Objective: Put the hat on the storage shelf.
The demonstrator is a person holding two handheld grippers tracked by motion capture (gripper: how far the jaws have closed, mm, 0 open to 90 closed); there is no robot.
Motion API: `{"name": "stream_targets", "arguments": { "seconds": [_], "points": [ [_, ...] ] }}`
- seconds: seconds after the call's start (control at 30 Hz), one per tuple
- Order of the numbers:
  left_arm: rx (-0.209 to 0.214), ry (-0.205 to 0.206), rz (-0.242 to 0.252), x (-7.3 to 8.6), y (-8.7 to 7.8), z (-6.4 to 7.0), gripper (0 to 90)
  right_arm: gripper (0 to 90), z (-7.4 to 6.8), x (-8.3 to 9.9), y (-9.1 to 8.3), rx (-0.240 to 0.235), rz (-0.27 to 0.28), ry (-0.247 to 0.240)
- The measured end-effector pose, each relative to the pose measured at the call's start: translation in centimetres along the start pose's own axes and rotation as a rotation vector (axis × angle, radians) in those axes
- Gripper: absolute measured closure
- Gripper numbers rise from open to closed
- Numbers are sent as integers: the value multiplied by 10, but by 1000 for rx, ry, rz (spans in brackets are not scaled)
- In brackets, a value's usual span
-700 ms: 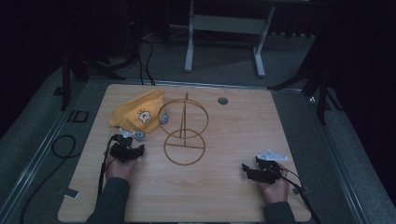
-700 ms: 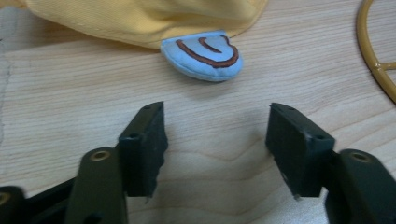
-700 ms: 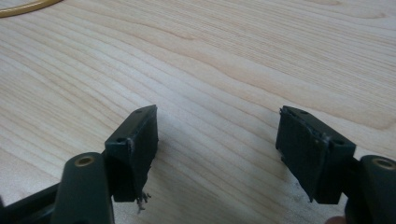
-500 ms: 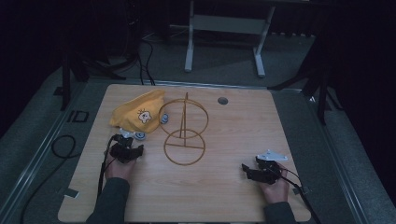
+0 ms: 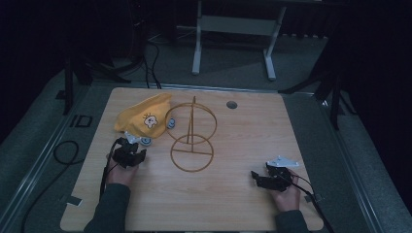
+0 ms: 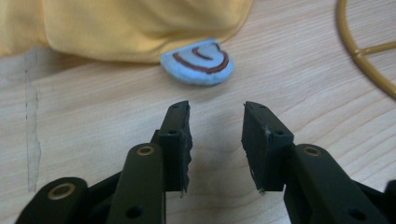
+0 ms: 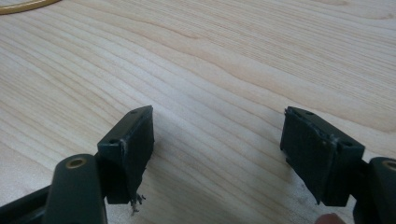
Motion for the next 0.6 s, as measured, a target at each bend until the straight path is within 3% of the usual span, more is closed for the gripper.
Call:
{"name": "stream_targets", "arguments": {
  "seconds": [0.43, 0.6],
  "points": [
    [24, 79, 4, -19, 6, 0, 643, 256, 0, 0, 0, -2, 1, -2],
    [25, 109, -2, -26, 12, -1, 602, 256, 0, 0, 0, -3, 1, -3]
  ]
}}
Point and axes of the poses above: each handheld gripper's, and its own axes: y roughly forward along the jaws, x roughly out of its underside, z roughly to its right, the point moved 5 cm from there along y, roughly forward along the jaws, and after that the axes turned 5 degrees about x, right-handed, at the moved point
